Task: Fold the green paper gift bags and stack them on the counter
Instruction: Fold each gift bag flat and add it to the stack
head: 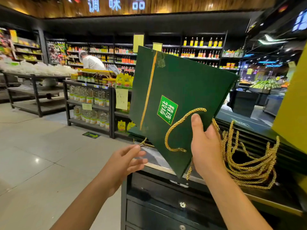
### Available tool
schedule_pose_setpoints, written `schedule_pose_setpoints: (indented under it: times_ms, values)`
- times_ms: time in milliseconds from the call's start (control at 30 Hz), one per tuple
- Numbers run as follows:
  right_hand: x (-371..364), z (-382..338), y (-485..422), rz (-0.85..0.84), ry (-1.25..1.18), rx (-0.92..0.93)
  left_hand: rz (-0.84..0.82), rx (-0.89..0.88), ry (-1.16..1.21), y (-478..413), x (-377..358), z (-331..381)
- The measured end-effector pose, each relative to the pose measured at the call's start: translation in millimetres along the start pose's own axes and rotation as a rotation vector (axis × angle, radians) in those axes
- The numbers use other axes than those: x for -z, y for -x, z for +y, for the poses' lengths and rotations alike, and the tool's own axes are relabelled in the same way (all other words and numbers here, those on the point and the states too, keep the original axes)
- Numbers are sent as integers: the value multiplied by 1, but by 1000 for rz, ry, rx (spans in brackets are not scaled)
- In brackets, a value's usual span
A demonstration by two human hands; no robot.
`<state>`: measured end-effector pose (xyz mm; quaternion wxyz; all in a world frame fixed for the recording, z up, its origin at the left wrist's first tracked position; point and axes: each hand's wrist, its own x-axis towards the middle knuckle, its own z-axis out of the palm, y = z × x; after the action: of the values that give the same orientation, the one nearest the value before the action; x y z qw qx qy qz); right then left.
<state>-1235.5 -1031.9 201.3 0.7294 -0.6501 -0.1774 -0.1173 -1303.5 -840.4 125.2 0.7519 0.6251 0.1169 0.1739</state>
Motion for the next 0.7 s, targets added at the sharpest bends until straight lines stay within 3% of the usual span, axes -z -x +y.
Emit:
schedule_pose_setpoints:
  times_ms: [100,200,367,500,600,700]
  values:
    - [-10,-1,4,3,-391,-140,-52,-4,13,4,-11,0]
    - [-20,2,11,-61,-581,-261,-48,-48,111,7,-12,1]
    - [-17,18,13,-183,-489,-218,76,-139,299,3,12,3]
    - [-4,30,13,-294,-441,-200,148,-174,228,-3,38,5]
    - [8,41,10,-303,-389,-291,227,-145,152,-7,59,5]
    - [18,50,11,-304,-131,-411,271,-101,56,-9,74,0]
